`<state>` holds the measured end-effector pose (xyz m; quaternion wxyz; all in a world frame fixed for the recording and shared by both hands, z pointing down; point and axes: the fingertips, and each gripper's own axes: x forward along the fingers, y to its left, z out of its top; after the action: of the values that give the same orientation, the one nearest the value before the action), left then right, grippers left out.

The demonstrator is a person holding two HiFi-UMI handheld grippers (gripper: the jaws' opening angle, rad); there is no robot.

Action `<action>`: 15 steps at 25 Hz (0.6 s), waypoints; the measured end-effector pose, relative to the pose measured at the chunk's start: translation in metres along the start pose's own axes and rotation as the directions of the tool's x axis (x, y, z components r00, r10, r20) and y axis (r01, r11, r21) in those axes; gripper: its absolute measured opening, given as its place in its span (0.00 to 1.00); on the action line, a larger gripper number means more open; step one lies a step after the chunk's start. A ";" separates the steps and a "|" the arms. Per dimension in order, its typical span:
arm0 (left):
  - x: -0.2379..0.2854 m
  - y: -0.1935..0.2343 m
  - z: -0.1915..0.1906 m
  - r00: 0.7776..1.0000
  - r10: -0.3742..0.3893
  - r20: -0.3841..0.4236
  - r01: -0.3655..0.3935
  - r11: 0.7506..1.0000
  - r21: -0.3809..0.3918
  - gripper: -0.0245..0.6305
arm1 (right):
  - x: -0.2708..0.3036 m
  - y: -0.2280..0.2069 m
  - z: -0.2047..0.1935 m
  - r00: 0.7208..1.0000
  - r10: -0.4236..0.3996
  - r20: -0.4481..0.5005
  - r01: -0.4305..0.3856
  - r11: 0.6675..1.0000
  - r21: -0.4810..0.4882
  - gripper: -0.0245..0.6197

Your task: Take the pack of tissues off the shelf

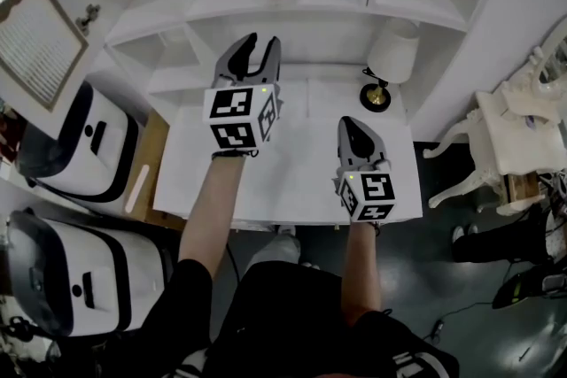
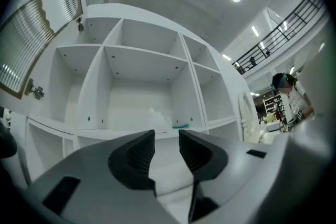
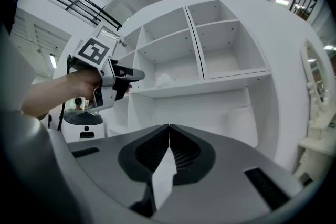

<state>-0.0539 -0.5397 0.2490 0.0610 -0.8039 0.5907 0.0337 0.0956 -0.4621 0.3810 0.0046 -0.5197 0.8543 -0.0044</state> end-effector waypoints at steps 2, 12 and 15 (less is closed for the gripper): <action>0.011 0.007 0.008 1.000 0.008 0.009 -0.007 1.000 -0.013 0.25 | 0.005 -0.004 0.000 1.000 -0.003 0.000 0.003 1.000 0.003 0.07; 0.070 0.031 0.015 1.000 0.003 -0.007 -0.003 1.000 -0.010 0.25 | 0.023 -0.027 -0.001 0.999 -0.045 0.006 0.045 0.999 -0.009 0.07; 0.087 0.038 0.013 1.000 -0.004 -0.028 0.004 1.000 -0.007 0.25 | 0.029 -0.034 -0.003 0.998 -0.055 0.003 0.055 0.998 -0.004 0.07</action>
<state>-0.0635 -0.6310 0.2230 0.0501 -0.8055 0.5899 0.0244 0.1123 -0.5031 0.3841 0.0046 -0.5432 0.8396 -0.0023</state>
